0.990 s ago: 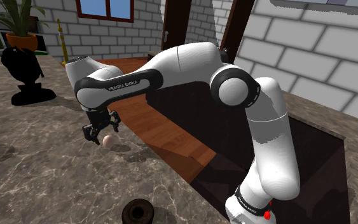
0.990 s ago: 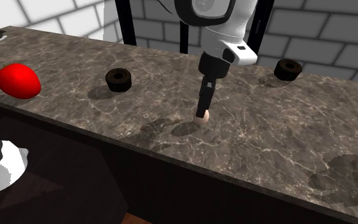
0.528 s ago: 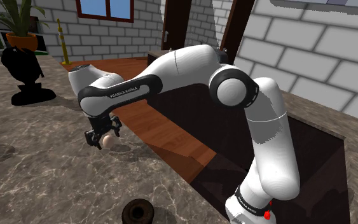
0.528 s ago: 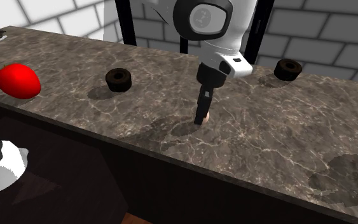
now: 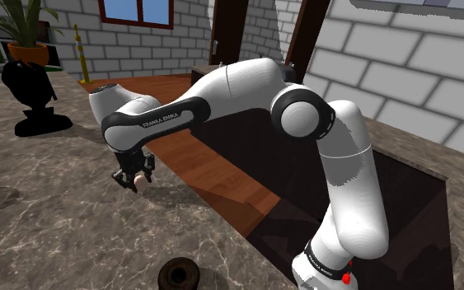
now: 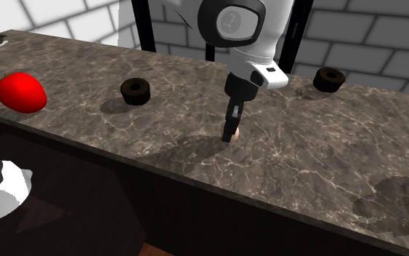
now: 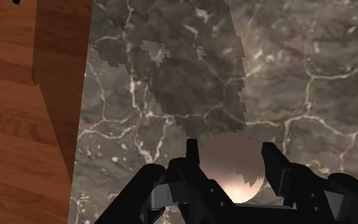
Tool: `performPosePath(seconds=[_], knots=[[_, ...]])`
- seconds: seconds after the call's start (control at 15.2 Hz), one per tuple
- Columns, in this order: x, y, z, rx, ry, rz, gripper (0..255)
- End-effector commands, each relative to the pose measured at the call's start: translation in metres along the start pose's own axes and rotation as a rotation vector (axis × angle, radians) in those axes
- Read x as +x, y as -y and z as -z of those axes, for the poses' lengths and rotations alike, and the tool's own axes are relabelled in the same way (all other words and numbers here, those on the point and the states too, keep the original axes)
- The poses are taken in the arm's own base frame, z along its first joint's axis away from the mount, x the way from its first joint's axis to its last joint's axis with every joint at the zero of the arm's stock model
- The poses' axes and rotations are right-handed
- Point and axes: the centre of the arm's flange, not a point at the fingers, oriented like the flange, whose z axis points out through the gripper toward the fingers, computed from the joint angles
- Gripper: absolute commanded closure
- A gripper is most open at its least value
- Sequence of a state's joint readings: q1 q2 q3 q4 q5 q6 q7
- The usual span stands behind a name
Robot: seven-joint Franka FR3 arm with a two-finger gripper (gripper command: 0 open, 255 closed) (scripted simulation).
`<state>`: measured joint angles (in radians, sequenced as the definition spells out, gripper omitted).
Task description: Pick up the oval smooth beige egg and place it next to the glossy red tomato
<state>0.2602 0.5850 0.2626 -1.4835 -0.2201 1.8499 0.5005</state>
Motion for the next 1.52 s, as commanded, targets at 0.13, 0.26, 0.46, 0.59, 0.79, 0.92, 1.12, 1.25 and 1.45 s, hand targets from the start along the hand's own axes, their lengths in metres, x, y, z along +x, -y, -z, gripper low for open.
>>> performPosePath(seconds=[0.13,0.26,0.46,0.59,0.79,0.92,1.12,1.25,1.45], knots=[[0.000,0.000,0.000,0.000,0.000,0.000,255],[0.000,0.000,0.000,0.000,0.000,0.000,255],[-0.001,-0.001,0.005,0.000,0.000,0.000,255],[-0.002,-0.002,0.015,0.000,0.000,0.000,255],[-0.005,-0.005,0.031,0.000,0.000,0.000,255],[-0.006,-0.006,0.041,0.000,0.000,0.000,255],[-0.009,-0.008,0.057,0.000,0.000,0.000,255],[-0.010,-0.010,0.067,0.000,0.000,0.000,255],[-0.012,-0.012,0.082,0.000,0.000,0.000,255]])
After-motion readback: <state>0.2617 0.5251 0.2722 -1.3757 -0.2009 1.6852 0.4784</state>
